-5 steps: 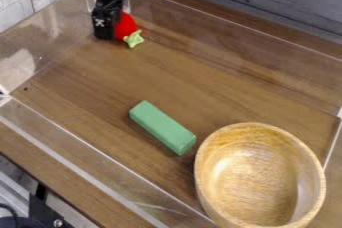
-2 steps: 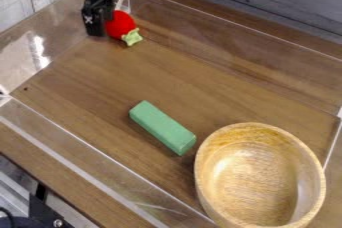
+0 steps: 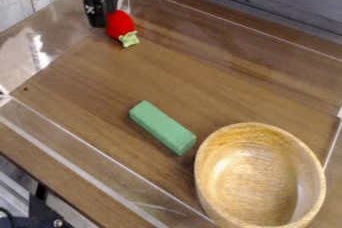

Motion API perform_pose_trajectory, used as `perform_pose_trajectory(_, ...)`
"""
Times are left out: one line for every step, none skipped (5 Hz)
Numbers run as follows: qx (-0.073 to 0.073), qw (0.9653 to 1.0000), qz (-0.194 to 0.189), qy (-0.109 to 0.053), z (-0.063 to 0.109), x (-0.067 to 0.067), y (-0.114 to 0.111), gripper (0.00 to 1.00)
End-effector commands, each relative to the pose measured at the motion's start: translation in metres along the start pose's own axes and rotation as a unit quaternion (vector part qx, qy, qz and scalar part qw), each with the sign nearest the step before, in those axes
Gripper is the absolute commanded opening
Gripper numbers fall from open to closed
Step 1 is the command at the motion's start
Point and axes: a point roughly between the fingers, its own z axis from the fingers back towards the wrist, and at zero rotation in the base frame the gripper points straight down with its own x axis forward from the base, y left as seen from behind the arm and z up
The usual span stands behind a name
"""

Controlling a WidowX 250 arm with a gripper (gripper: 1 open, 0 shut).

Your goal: Move the red object to the right side of the table

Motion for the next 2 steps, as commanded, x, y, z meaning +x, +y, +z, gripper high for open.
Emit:
perform_pose_trajectory(0.033,0.9991,0.026,-0.007,0.0238,-0.0016,0.0147,1.0)
perform_pose_trajectory(0.033,0.9984,0.044,-0.015,0.0226,0.0007,0.0191,1.0)
